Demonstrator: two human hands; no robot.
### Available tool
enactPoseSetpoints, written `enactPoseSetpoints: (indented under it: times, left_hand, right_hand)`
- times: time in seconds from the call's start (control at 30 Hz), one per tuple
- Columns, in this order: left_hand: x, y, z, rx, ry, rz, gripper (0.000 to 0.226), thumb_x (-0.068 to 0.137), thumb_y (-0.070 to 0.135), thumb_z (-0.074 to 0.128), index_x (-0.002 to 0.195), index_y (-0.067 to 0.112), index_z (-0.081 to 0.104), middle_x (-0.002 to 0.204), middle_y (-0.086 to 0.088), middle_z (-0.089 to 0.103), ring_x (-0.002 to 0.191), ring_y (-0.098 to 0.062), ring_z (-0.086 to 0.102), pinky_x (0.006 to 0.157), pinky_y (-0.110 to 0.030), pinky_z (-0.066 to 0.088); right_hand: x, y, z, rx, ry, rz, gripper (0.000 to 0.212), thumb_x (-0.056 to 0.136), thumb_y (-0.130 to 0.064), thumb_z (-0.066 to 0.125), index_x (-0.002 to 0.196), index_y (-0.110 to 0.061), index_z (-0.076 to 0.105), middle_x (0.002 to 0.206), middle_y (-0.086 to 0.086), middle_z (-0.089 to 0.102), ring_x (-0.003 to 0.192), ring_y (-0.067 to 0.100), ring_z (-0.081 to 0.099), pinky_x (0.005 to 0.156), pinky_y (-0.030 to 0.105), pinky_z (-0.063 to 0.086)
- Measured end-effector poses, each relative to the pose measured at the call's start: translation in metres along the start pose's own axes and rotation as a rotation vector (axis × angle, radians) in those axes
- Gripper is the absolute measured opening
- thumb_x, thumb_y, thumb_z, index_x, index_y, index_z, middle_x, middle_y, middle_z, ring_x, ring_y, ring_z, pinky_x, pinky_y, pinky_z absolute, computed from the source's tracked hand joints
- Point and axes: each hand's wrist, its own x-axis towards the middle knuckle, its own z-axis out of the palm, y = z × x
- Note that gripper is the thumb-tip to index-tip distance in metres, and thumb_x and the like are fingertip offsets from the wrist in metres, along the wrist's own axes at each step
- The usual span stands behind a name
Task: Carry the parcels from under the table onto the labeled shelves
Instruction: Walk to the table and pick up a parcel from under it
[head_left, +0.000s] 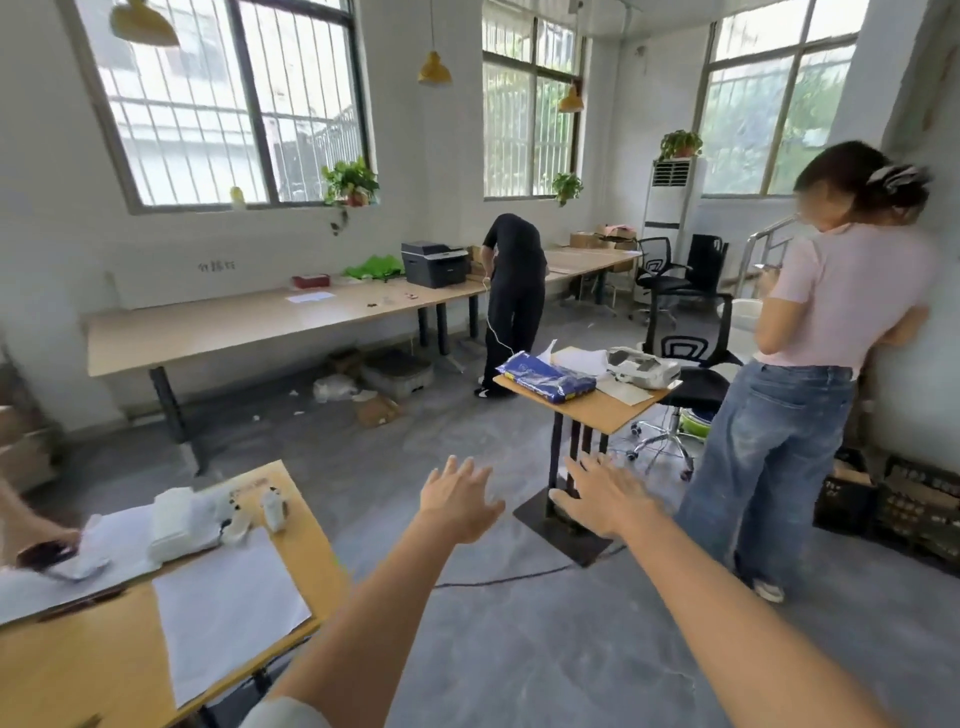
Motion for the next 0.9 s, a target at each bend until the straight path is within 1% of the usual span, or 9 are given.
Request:
enactPoseSetpoints:
  times: [0.1,0.2,0.27,0.37,0.47,0.6,0.73,0.9]
  left_hand:
    - [0.050,-0.030,0.009,-0.020,-0.025,-0.063,0.063,0.095,0.050,0.033,0.151,0.022,0.023,0.161,-0.005,0.019,0.150,-0.028,0.011,0.122,-0.045,0.015]
    - [0.112,-0.062,0.013,-0.064,-0.014,-0.102,0.062,0.094,0.049,0.034,0.150,0.024,0.025,0.160,-0.005,0.020,0.150,-0.029,0.010,0.122,-0.046,0.014]
    - [0.158,-0.084,0.013,-0.079,-0.014,-0.120,0.062,0.094,0.050,0.033,0.150,0.025,0.024,0.160,-0.004,0.021,0.150,-0.029,0.010,0.121,-0.046,0.015]
    - [0.225,-0.114,0.002,-0.078,-0.017,-0.146,0.062,0.095,0.049,0.034,0.150,0.023,0.022,0.160,-0.005,0.021,0.150,-0.030,0.009,0.121,-0.046,0.015]
    - [0.281,-0.140,-0.012,-0.070,0.015,-0.162,0.062,0.095,0.048,0.032,0.150,0.021,0.023,0.160,-0.006,0.021,0.150,-0.030,0.009,0.121,-0.045,0.014]
    - [0.341,-0.177,-0.012,-0.069,-0.005,-0.209,0.061,0.096,0.047,0.031,0.150,0.021,0.024,0.159,-0.006,0.022,0.150,-0.029,0.008,0.121,-0.045,0.013]
    - [0.406,-0.220,-0.006,-0.049,-0.023,-0.287,0.060,0.096,0.048,0.029,0.150,0.022,0.023,0.160,-0.007,0.021,0.151,-0.030,0.004,0.122,-0.047,0.006]
    - [0.497,-0.270,-0.009,-0.032,-0.012,-0.354,0.061,0.095,0.045,0.031,0.150,0.023,0.023,0.161,-0.006,0.020,0.151,-0.029,0.003,0.123,-0.047,0.005]
  right_hand:
    - [0.066,-0.014,0.008,-0.025,-0.041,-0.061,0.070,0.093,-0.055,0.029,0.151,-0.018,0.016,0.159,0.009,0.018,0.146,0.030,0.020,0.114,0.047,0.024]
    - [0.140,-0.027,0.007,-0.084,-0.049,-0.113,0.070,0.094,-0.055,0.029,0.152,-0.018,0.014,0.160,0.009,0.016,0.146,0.029,0.020,0.114,0.046,0.024]
    - [0.190,-0.036,0.003,-0.109,-0.065,-0.136,0.070,0.094,-0.055,0.028,0.152,-0.018,0.012,0.161,0.009,0.013,0.147,0.029,0.017,0.117,0.045,0.022]
    - [0.263,-0.048,-0.013,-0.102,-0.064,-0.152,0.069,0.095,-0.053,0.029,0.153,-0.019,0.011,0.162,0.008,0.010,0.148,0.027,0.014,0.117,0.044,0.018]
    - [0.330,-0.059,-0.024,-0.084,-0.049,-0.187,0.068,0.096,-0.051,0.028,0.153,-0.020,0.009,0.162,0.007,0.008,0.149,0.025,0.010,0.119,0.043,0.012]
    - [0.407,-0.071,-0.025,-0.086,-0.059,-0.224,0.068,0.095,-0.052,0.028,0.153,-0.021,0.009,0.161,0.008,0.012,0.148,0.026,0.014,0.120,0.043,0.014]
    - [0.489,-0.092,-0.024,-0.074,-0.066,-0.285,0.067,0.096,-0.051,0.028,0.153,-0.021,0.010,0.161,0.007,0.013,0.148,0.025,0.015,0.120,0.043,0.013]
    - [0.617,-0.113,-0.023,-0.059,-0.033,-0.361,0.067,0.095,-0.051,0.029,0.152,-0.021,0.013,0.160,0.006,0.017,0.147,0.025,0.018,0.118,0.043,0.016]
